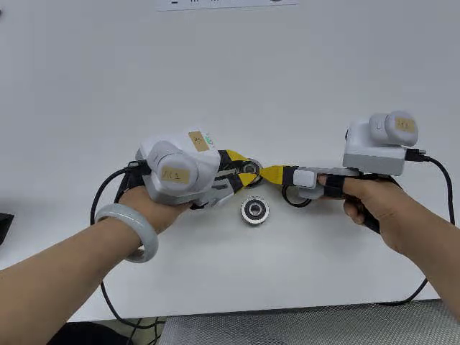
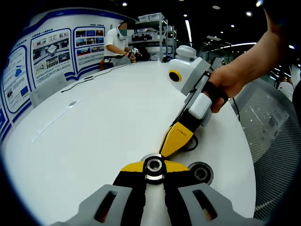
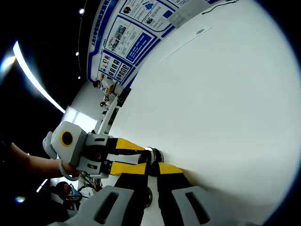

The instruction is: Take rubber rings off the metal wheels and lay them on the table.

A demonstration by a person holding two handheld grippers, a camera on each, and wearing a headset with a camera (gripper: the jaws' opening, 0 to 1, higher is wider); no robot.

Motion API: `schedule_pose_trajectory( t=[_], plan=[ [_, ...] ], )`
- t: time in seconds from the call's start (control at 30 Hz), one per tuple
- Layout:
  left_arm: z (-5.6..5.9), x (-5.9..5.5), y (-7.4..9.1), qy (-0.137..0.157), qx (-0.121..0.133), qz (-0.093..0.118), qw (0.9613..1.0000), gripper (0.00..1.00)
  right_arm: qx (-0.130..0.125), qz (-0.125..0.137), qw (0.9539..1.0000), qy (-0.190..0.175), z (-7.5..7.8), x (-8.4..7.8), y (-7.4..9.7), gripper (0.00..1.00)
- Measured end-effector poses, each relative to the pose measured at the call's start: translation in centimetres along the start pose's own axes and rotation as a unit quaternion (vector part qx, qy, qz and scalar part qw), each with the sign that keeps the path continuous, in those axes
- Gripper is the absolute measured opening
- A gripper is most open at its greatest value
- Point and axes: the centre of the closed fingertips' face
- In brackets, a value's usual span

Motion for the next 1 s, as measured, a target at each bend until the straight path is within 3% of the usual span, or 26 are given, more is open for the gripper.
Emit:
schedule_pose_trajectory(
  t=[0.37,1.0],
  plan=[
    [-0.02,-0.03,-0.01,0.002,0.000,0.000,1.0000,0.13,0.004,0.003,0.9999,-0.009,-0.02,0.09,-0.23,0.08],
    [0.01,0.02,-0.01,0.000,0.000,0.000,1.0000,0.13,-0.005,0.004,0.9999,0.013,-0.08,0.49,0.03,0.02]
  ],
)
Point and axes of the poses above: the centre of the closed fingertips' face, and the gripper's own axes: y roughly backward along the fingers, z roughly to its right, x roughly out of its top, and after that the axes turned 4 degrees about -y, right-handed
